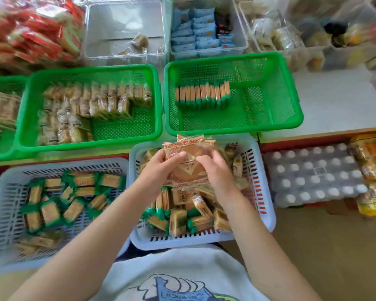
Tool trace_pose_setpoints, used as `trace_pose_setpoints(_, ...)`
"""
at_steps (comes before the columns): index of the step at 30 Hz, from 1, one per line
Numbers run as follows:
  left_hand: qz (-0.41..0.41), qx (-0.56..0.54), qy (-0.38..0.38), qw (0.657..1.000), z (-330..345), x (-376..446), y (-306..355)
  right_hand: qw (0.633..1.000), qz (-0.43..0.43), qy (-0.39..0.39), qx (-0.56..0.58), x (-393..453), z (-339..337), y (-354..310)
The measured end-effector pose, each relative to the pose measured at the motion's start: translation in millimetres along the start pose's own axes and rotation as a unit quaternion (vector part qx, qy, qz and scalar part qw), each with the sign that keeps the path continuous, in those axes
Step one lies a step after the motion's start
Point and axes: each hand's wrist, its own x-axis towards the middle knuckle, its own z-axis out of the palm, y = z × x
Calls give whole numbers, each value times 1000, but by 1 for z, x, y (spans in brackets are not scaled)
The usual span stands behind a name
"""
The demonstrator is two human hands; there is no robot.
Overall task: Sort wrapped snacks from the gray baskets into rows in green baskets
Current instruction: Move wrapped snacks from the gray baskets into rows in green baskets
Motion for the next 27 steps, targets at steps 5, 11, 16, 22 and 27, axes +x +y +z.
trace_pose_setpoints(5, 27, -45, 39, 998, -64, -19, 2, 996, 29, -73, -44, 4, 72, -17)
trace_pose_setpoints(11, 39, -94, 154, 983, -184, -48, -4, 981, 16, -131, -141, 17, 211, -22)
trace_pose_setpoints(16, 27, -126, 214, 968, -327, -74, 3, 978, 26, -126, -162, 25, 366, -19)
trace_pose_setpoints(22, 27, -185, 160, 969, -484, -104, 22, 966, 87, -154, -190, 44, 508, -28)
trace_pose_setpoints(27, 63, 27, 288, 955, -565, -105, 1, 984, 13, -61, -164, 90, 571, -50)
